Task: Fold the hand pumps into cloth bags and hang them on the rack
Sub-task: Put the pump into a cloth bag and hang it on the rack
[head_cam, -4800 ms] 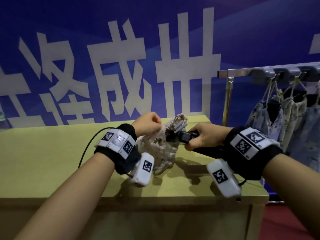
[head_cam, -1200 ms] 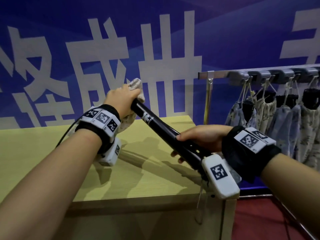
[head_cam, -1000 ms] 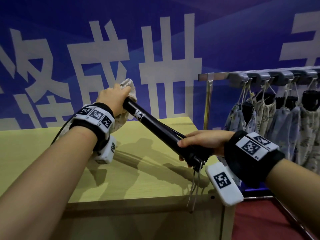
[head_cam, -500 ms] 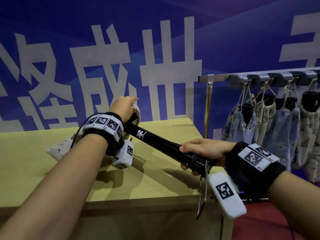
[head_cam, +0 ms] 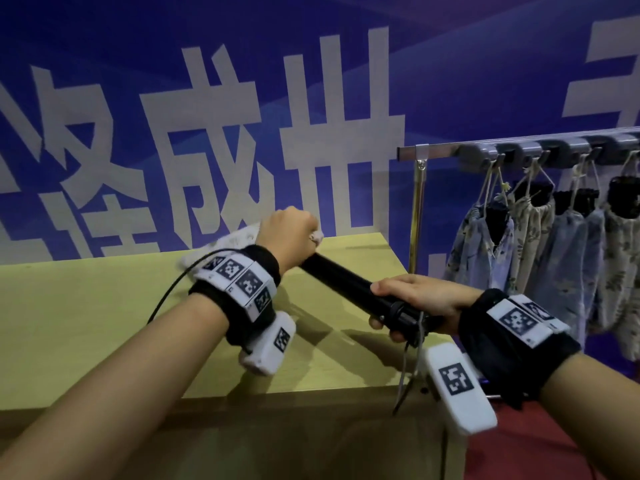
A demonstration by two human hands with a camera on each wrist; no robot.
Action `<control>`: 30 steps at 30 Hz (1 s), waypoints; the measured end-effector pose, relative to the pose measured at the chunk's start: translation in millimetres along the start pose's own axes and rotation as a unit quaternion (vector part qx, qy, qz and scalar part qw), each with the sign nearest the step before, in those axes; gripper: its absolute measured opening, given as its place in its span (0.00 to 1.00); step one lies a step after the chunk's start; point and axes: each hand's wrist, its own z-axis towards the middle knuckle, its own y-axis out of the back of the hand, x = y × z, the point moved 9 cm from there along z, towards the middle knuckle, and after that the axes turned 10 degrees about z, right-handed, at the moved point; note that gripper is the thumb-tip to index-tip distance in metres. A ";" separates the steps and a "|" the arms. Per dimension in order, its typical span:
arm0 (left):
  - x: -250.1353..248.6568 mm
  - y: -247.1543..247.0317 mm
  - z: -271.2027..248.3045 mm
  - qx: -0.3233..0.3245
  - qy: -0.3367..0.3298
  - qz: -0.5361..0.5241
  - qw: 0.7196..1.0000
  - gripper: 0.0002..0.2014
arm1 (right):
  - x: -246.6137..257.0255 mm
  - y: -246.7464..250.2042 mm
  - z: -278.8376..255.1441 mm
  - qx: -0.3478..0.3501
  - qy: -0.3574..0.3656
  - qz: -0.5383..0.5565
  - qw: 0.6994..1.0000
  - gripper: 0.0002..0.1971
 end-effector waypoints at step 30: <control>117.1 -5.8 -19.4 -0.093 0.247 -0.128 0.956 0.08 | 5.8 31.2 -18.3 0.086 0.064 0.242 0.964 0.53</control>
